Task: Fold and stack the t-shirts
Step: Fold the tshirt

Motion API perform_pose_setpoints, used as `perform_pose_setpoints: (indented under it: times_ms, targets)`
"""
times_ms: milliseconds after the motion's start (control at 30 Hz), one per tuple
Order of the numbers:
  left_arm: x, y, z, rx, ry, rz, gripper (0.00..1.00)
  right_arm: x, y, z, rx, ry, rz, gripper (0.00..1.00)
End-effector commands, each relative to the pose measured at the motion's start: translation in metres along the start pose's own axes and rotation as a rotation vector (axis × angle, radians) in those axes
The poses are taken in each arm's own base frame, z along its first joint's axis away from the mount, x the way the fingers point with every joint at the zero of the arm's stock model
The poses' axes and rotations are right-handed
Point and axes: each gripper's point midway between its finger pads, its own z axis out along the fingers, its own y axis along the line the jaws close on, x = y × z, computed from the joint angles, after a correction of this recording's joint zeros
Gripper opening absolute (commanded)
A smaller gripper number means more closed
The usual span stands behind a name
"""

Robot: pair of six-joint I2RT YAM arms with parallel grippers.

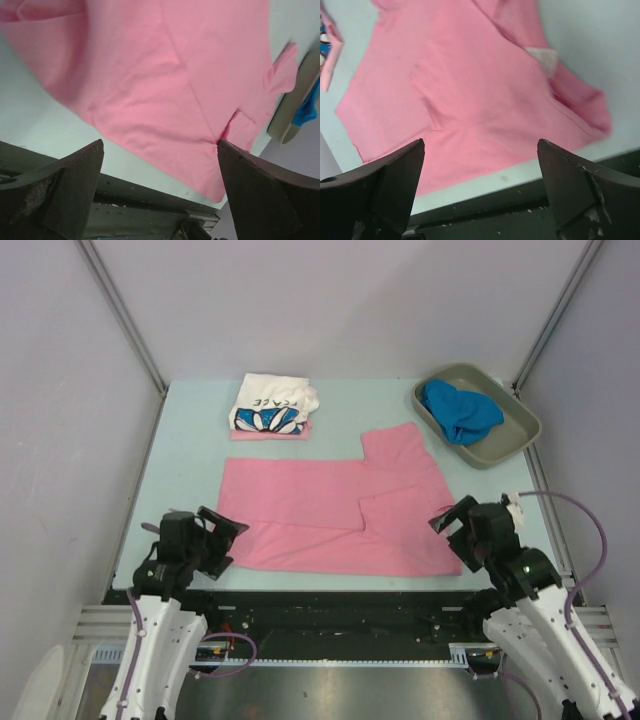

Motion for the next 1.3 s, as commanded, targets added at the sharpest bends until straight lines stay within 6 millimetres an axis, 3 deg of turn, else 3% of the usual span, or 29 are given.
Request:
perform_pose_setpoints:
  times_ms: [0,100,133,167,200,233,267,300,333,367,400,467,500,533,567,600,667,767,900,1000,1167,1267]
  targets:
    - [-0.031,-0.063,-0.012,0.101,-0.067,0.077,1.00,-0.042,0.075,0.006,-0.110,-0.106,-0.199,1.00]
    - [-0.051,-0.095,-0.002,0.105,-0.088,0.127,1.00,-0.060,0.113,0.031,-0.085,-0.120,-0.359,1.00]
    - [-0.055,-0.106,0.002,0.119,-0.084,0.161,1.00,-0.071,0.135,0.033,-0.122,-0.150,-0.384,1.00]
    - [-0.059,-0.114,0.009,0.111,-0.075,0.177,1.00,-0.068,0.136,0.056,-0.072,-0.116,-0.420,1.00]
    - [-0.069,-0.134,0.006,0.125,-0.088,0.183,1.00,-0.072,0.140,0.065,-0.065,-0.113,-0.456,1.00]
    - [-0.072,-0.133,0.027,0.064,-0.046,0.210,1.00,-0.084,0.148,0.074,-0.074,-0.134,-0.442,1.00]
    - [-0.081,-0.136,0.033,0.035,-0.056,0.212,1.00,-0.084,0.153,0.091,-0.064,-0.106,-0.445,1.00]
    - [-0.090,-0.154,0.033,0.049,-0.062,0.219,1.00,-0.090,0.154,0.098,-0.065,-0.107,-0.439,1.00]
    - [-0.092,-0.150,0.055,-0.005,-0.021,0.226,1.00,-0.095,0.157,0.107,-0.074,-0.102,-0.423,1.00]
    - [-0.099,-0.153,0.061,-0.018,-0.024,0.217,1.00,-0.110,0.166,0.112,-0.115,-0.113,-0.389,1.00]
    - [-0.109,-0.168,0.066,0.004,-0.038,0.225,1.00,-0.114,0.164,0.124,-0.102,-0.103,-0.377,1.00]
    - [-0.115,-0.165,0.091,-0.046,-0.004,0.215,1.00,-0.126,0.173,0.133,-0.128,-0.111,-0.365,0.99]
    - [-0.129,-0.179,0.095,-0.017,-0.034,0.223,1.00,-0.132,0.180,0.143,-0.123,-0.103,-0.369,0.98]
    - [-0.140,-0.178,0.101,-0.041,-0.047,0.216,1.00,-0.133,0.181,0.148,-0.113,-0.095,-0.398,0.97]
    - [-0.144,-0.167,0.120,-0.091,-0.018,0.210,1.00,-0.136,0.185,0.153,-0.107,-0.095,-0.411,0.97]
    - [-0.155,-0.180,0.122,-0.089,-0.032,0.231,0.97,-0.142,0.193,0.155,-0.112,-0.108,-0.424,0.96]
    - [-0.164,-0.160,0.149,-0.202,0.002,0.257,0.93,-0.149,0.189,0.167,-0.076,-0.128,-0.462,0.95]
    - [-0.184,-0.166,0.163,-0.264,0.009,0.342,0.84,-0.161,0.190,0.180,-0.035,-0.158,-0.533,0.94]
    - [-0.203,-0.161,0.183,-0.375,0.033,0.423,0.83,-0.170,0.190,0.195,0.026,-0.173,-0.593,0.94]
    - [-0.207,-0.159,0.190,-0.408,0.053,0.462,0.83,-0.172,0.190,0.201,0.048,-0.179,-0.614,0.93]
    - [-0.202,-0.137,0.209,-0.459,0.108,0.481,0.78,-0.168,0.187,0.209,0.060,-0.170,-0.619,0.93]
    - [-0.193,-0.129,0.216,-0.456,0.139,0.485,0.70,-0.165,0.182,0.216,0.077,-0.153,-0.622,0.93]
